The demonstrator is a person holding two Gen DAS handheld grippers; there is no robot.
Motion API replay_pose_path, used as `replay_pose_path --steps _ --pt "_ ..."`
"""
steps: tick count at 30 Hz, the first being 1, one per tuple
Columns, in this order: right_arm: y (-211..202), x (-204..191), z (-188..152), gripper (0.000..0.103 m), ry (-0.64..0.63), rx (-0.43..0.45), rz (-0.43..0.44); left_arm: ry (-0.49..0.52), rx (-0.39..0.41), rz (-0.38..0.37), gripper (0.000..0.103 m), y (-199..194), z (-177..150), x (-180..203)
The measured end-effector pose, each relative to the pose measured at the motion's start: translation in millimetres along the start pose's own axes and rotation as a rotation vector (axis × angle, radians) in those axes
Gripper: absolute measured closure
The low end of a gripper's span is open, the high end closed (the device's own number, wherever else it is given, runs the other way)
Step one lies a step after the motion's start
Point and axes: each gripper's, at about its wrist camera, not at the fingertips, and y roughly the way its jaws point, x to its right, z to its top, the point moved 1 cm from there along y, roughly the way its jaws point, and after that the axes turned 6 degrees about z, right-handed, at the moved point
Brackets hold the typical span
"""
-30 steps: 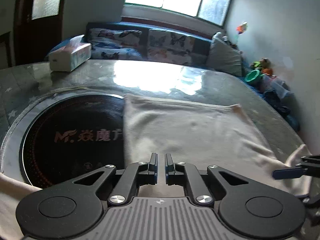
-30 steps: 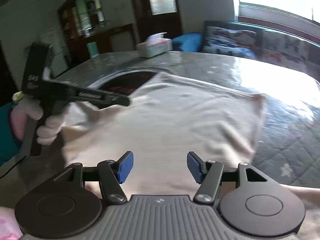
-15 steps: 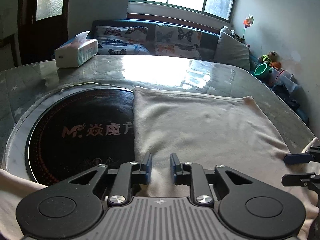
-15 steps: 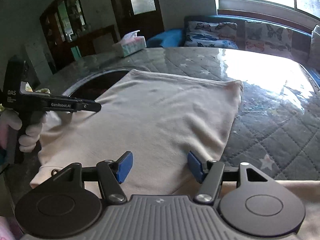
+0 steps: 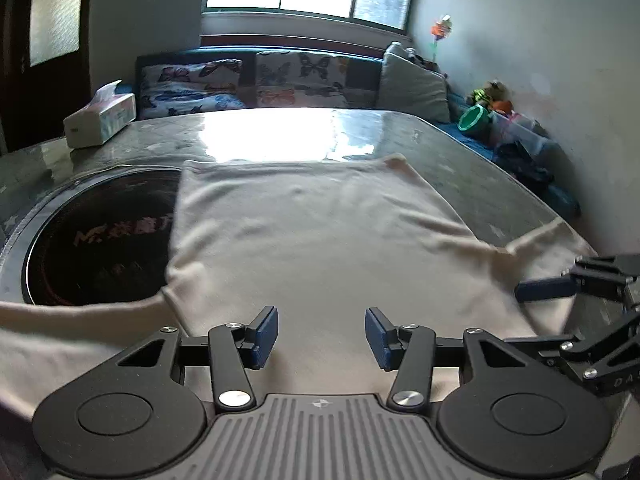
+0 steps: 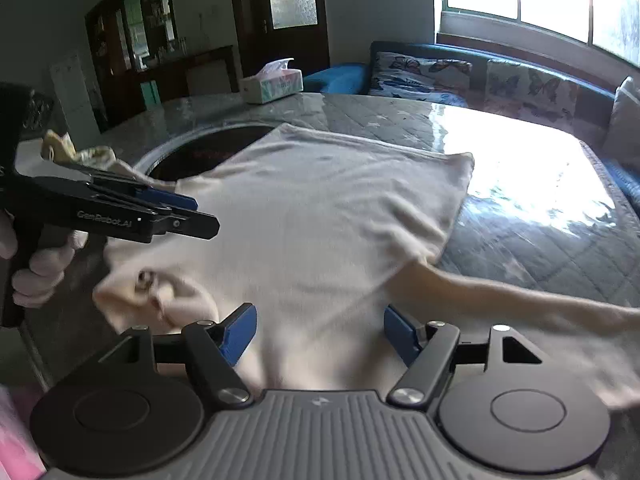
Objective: Fold clothes
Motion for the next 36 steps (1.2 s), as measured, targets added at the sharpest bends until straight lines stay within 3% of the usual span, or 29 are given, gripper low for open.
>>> replay_pose_path --steps 8,13,16,20,26,31,36 --pt "-21.1 -10.8 -27.8 0.027 -0.036 -0.001 -0.075 0.073 0.037 0.025 0.049 -14.2 -26.2 24.3" --pt "-34.3 -6.5 -19.3 0.025 -0.018 0.068 -0.109 0.116 0.073 0.038 0.049 -23.5 -36.0 33.6" --pt "-26.0 -0.8 -16.0 0.024 -0.013 0.064 -0.140 0.139 0.080 0.042 0.049 -28.3 -41.9 37.3" --pt "-16.7 3.8 -21.9 0.023 -0.001 0.034 -0.137 0.149 0.075 0.041 0.049 -32.9 -50.2 37.5" --pt "-24.9 -12.2 -11.8 0.021 -0.040 0.068 -0.108 0.112 0.082 0.039 0.049 -43.7 -46.9 32.9" --pt "-5.6 -28.9 1.0 0.020 -0.087 0.072 -0.081 0.070 0.078 0.051 0.056 -49.7 -48.8 23.9" --pt "12.2 -46.0 0.9 0.020 -0.148 0.031 -0.047 0.079 0.054 0.058 0.056 -48.6 -54.8 21.7"
